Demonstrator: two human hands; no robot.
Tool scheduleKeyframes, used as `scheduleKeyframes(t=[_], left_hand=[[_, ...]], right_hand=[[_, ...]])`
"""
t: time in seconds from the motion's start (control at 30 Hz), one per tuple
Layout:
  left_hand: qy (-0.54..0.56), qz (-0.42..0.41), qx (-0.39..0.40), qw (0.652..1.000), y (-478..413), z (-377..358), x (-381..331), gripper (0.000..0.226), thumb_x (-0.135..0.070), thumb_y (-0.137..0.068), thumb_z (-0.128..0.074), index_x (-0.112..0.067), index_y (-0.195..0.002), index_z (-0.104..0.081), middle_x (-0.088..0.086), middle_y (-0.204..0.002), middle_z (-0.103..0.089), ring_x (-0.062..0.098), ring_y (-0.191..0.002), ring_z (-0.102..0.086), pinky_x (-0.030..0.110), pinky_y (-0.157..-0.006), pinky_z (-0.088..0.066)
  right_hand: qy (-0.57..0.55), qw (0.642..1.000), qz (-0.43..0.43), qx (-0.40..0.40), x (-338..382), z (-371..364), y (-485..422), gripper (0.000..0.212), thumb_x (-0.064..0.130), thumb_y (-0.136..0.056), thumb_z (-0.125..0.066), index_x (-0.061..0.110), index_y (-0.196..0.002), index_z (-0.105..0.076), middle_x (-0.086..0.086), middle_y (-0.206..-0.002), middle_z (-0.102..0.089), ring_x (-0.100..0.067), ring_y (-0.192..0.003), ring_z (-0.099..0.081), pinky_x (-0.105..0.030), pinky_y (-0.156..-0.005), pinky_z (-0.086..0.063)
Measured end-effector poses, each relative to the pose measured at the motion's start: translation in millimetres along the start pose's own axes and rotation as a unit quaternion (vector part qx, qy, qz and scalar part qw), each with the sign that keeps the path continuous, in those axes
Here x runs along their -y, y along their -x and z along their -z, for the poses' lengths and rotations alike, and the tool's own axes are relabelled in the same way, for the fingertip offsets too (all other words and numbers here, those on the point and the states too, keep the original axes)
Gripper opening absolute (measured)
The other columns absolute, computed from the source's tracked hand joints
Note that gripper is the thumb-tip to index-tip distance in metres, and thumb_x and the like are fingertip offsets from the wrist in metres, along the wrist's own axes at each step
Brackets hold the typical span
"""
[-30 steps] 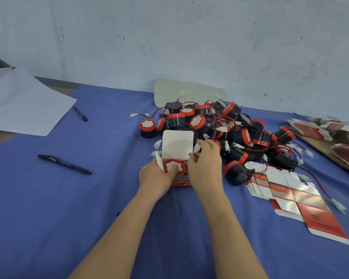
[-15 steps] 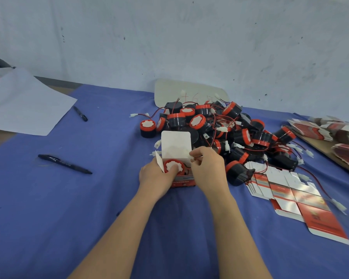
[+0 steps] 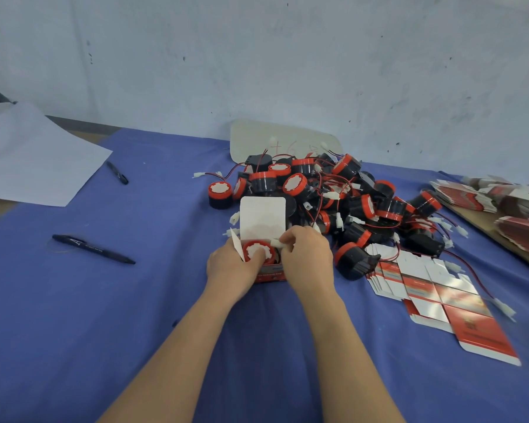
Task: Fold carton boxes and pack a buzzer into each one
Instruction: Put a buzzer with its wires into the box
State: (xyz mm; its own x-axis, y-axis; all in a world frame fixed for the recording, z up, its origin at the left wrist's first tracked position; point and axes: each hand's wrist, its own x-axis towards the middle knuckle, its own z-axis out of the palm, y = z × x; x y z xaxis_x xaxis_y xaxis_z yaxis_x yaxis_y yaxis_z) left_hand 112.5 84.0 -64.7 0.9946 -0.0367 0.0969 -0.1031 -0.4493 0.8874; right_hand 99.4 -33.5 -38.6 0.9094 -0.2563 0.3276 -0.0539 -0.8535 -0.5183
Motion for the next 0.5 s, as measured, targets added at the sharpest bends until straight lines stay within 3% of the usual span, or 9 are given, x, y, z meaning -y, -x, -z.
scheduleKeyframes(t=[0.1, 0.17, 0.3, 0.4, 0.5], left_hand=[[0.000, -0.007, -0.005, 1.000, 1, -1, 0, 0.039, -0.028, -0.093, -0.055, -0.021, -0.131, -0.049, 0.004, -0.120, -0.063, 0.025, -0.110, -0.058, 0.044, -0.097, -0.047], [0.002, -0.009, -0.006, 1.000, 0, -1, -1, 0.038, -0.028, -0.093, -0.055, -0.021, -0.130, -0.050, 0.004, -0.118, -0.064, 0.024, -0.108, -0.059, 0.044, -0.096, -0.048], [0.000, -0.007, -0.007, 1.000, 0, -2, 0, 0.036, -0.028, -0.092, -0.056, -0.018, -0.127, -0.052, 0.005, -0.117, -0.064, 0.025, -0.108, -0.059, 0.044, -0.095, -0.048], [-0.004, -0.003, -0.011, 1.000, -1, -3, 1, 0.036, -0.029, -0.092, -0.056, -0.019, -0.127, -0.053, 0.006, -0.117, -0.064, 0.025, -0.107, -0.060, 0.044, -0.094, -0.049], [-0.007, 0.007, -0.015, 1.000, -2, -5, 0, 0.039, -0.031, -0.091, -0.055, -0.019, -0.129, -0.052, 0.006, -0.118, -0.064, 0.026, -0.108, -0.059, 0.045, -0.094, -0.049]], right_hand=[[0.042, 0.999, 0.018, 0.019, 3, 6, 1, 0.021, 0.020, -0.092, -0.052, 0.012, -0.094, -0.071, -0.004, -0.096, -0.066, -0.021, -0.086, -0.058, -0.035, -0.068, -0.051], [0.035, 0.998, 0.025, 0.043, 3, 10, 1, 0.022, 0.022, -0.092, -0.055, 0.008, -0.093, -0.071, -0.008, -0.092, -0.068, -0.023, -0.085, -0.061, -0.040, -0.072, -0.054], [0.030, 0.996, 0.013, 0.084, -1, 15, 1, 0.026, 0.017, -0.093, -0.056, 0.015, -0.118, -0.065, -0.005, -0.116, -0.064, -0.022, -0.110, -0.054, -0.037, -0.088, -0.050], [0.017, 0.998, -0.003, 0.065, -1, 14, 0, 0.026, 0.016, -0.094, -0.056, 0.016, -0.119, -0.064, -0.006, -0.122, -0.054, -0.022, -0.106, -0.055, -0.029, -0.082, -0.047], [0.032, 0.999, -0.017, 0.037, 6, 8, 2, 0.022, 0.014, -0.094, -0.055, 0.015, -0.115, -0.063, -0.007, -0.120, -0.047, -0.024, -0.097, -0.055, -0.029, -0.076, -0.045]])
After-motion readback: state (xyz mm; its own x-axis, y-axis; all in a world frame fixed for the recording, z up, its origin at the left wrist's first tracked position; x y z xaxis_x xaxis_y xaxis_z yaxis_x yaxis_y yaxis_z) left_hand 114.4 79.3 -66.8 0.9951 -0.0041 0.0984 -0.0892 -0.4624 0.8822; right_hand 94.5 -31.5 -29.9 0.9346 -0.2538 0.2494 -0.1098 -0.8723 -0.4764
